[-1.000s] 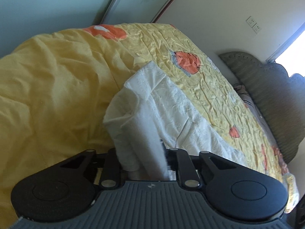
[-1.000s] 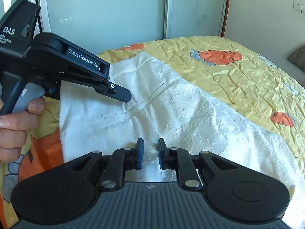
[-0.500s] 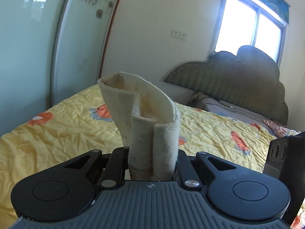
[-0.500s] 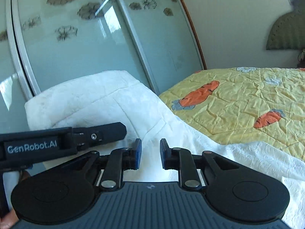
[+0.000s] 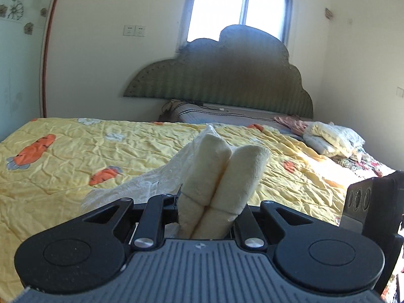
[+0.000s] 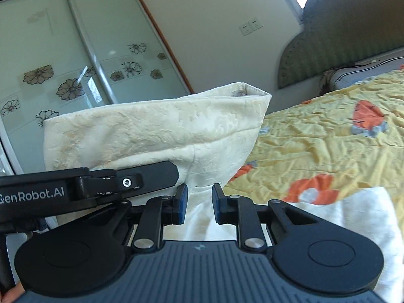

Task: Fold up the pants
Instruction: 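Grasp the pants end with the left gripper while the right gripper grasps beside it, then lift the pants end with both grippers and fold it over the rest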

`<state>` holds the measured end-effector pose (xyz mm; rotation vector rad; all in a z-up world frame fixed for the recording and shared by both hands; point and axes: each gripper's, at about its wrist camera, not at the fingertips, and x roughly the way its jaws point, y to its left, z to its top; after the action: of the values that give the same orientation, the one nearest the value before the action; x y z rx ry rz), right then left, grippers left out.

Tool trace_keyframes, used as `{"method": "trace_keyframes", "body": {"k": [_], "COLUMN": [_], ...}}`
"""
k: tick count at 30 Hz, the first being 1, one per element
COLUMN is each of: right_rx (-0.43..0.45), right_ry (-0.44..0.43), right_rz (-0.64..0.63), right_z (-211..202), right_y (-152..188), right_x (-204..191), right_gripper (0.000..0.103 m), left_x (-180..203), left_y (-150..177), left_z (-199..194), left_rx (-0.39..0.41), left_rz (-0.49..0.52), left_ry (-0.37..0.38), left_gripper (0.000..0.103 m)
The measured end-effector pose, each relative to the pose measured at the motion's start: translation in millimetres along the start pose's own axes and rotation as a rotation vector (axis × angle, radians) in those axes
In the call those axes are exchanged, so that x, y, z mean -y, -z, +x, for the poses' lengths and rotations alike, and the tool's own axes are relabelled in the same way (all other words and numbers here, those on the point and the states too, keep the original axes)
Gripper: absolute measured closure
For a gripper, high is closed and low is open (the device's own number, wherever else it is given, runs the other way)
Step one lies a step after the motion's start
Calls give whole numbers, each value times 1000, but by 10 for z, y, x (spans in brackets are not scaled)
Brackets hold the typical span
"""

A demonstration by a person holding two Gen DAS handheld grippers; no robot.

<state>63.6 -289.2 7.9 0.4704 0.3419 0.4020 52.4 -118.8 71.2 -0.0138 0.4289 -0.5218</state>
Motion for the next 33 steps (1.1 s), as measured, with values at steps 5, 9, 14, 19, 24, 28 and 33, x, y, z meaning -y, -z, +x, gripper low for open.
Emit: {"method": "trace_keyframes", "body": {"k": [5, 9, 14, 19, 24, 28, 33], "right_rx": [-13, -54, -118, -113, 37, 130, -9], "right_ry": [113, 190, 299, 381, 355, 7, -46], "right_rz": [18, 55, 13, 16, 214, 511, 619], "right_z": [-259, -320, -462, -824, -1286, -1315, -860], "right_y": [58, 141, 254, 311, 237, 208, 179], "right_x": [393, 616, 744, 873, 1043, 1239, 1297], "right_gripper": [83, 83, 82, 72, 57, 4, 4], "left_x": [356, 476, 558, 654, 704, 752, 889], "left_y": [163, 297, 438, 535, 607, 662, 761], "left_z": [336, 534, 715, 763, 771, 784, 739], "left_rx": [-59, -109, -168, -175, -158, -151, -136], "left_rz": [40, 35, 62, 120, 157, 217, 362], "left_ry": [53, 83, 104, 96, 82, 83, 107], "left_gripper": [91, 88, 86, 77, 77, 74, 58]}}
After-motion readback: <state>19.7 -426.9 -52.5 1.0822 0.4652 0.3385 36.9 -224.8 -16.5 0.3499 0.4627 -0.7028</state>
